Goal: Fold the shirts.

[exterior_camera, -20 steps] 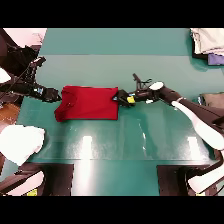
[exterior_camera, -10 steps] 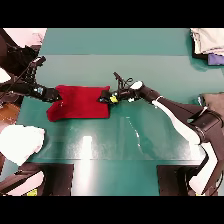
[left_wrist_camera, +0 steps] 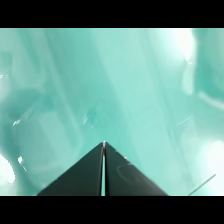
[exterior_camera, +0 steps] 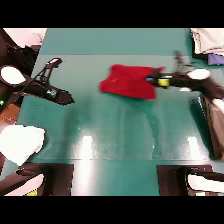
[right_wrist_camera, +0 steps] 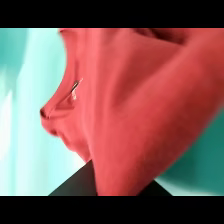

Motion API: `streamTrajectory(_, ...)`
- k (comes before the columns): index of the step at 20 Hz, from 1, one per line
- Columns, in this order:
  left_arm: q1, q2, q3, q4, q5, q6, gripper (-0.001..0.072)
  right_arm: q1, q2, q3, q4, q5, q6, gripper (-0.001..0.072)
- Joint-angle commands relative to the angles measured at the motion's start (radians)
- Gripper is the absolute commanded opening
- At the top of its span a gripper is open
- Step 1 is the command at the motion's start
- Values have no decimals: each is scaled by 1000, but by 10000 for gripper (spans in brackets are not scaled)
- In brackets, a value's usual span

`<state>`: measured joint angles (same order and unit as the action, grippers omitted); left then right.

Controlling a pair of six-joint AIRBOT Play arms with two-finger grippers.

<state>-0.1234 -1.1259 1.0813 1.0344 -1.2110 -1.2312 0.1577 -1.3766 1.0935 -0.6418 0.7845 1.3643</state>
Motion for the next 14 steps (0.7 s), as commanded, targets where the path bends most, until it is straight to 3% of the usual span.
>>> streamTrajectory(1,-84,1,0,-71,77,-3,22,-319,226,-137,-193,57,64,17)
streamTrajectory(6,-143,1,0,-130,156,-33,22,-676,293,-124,-223,119,10,17)
streamTrajectory(14,-147,1,0,-131,144,-55,22,-816,196,202,-147,231,-5,17)
